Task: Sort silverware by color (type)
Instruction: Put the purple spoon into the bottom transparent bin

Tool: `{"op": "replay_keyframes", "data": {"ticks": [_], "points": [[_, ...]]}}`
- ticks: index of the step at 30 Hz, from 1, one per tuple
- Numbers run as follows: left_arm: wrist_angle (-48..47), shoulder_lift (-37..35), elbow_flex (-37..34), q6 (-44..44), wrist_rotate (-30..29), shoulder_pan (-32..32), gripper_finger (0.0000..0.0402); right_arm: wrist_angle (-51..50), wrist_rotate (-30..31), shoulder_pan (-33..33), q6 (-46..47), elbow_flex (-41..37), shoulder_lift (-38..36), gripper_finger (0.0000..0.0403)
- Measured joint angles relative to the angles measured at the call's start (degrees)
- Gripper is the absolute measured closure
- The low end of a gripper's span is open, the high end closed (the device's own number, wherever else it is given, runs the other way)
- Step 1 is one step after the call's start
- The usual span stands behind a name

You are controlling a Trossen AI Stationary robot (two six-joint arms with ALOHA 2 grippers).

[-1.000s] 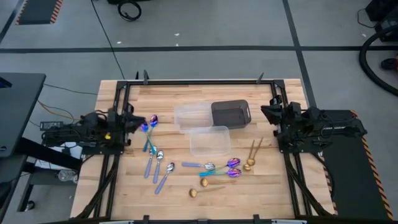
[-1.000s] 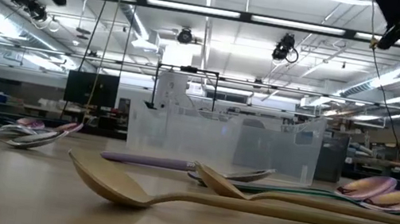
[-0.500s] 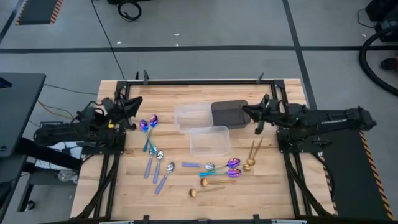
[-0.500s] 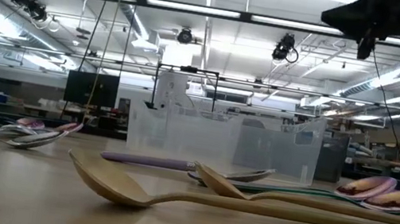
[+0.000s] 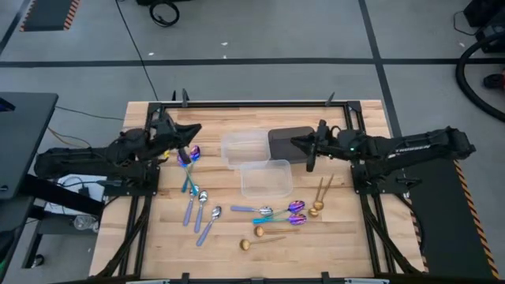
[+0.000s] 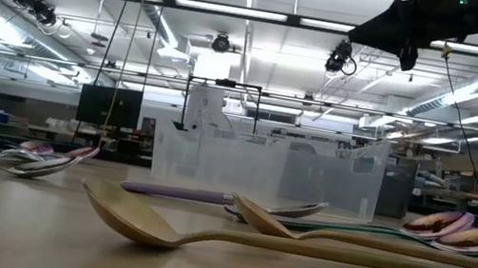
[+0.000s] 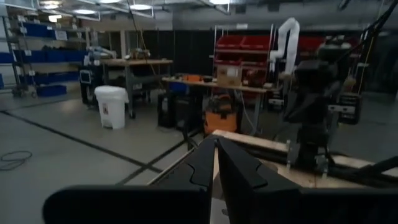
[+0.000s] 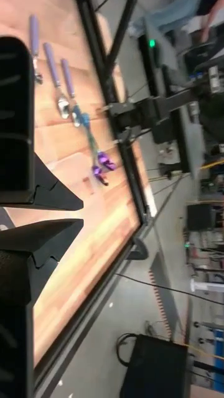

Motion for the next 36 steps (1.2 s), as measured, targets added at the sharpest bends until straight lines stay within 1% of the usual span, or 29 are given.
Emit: {"op": "replay_keyframes", "data": {"ticks": [3, 6, 13, 17, 20, 24, 28, 32, 36], "points": [[-0.27, 2.67, 0.88, 0.0, 0.0, 0.0, 0.0372, -3.91, -0.89, 0.37, 0.27, 3.01, 3.62, 0.036], [-0.57, 4.05, 0.97, -0.27, 0.17, 0.0, 0.0372, -9.93, -1.32, 1.35, 1.29, 6.7, 6.71, 0.036], [-1.09, 4.58, 0.97, -1.81, 0.68, -0.02, 0.0372, -31.34, -1.32, 4.75, 2.98, 17.87, 12.63, 0.036], [-1.11, 4.58, 0.97, -1.93, 0.66, -0.02, 0.0372, -40.36, -1.33, 6.69, 3.07, 22.05, 14.73, 0.036], [-1.12, 4.58, 0.97, -1.95, 0.66, 0.0, 0.0372, -46.07, -1.7, 7.52, 5.05, 24.35, 15.17, 0.036], [-1.16, 4.58, 0.97, -1.97, 0.66, -0.01, 0.0372, -53.53, -4.99, 7.67, 9.89, 26.83, 15.62, 0.036], [-1.19, 4.58, 0.97, -1.97, 0.66, 0.0, 0.0372, -59.31, -8.95, 7.81, 12.64, 27.17, 16.8, 0.036], [-1.46, 4.58, 0.97, -1.98, 0.66, -0.01, 0.0372, -64.67, -10.94, 8.79, 12.48, 27.17, 20.21, 0.0357], [-1.94, 4.58, 0.97, -1.97, 0.64, -0.01, 0.0372, -69.14, -12.91, 10.72, 10.31, 27.14, 24.57, 0.0341]]}}
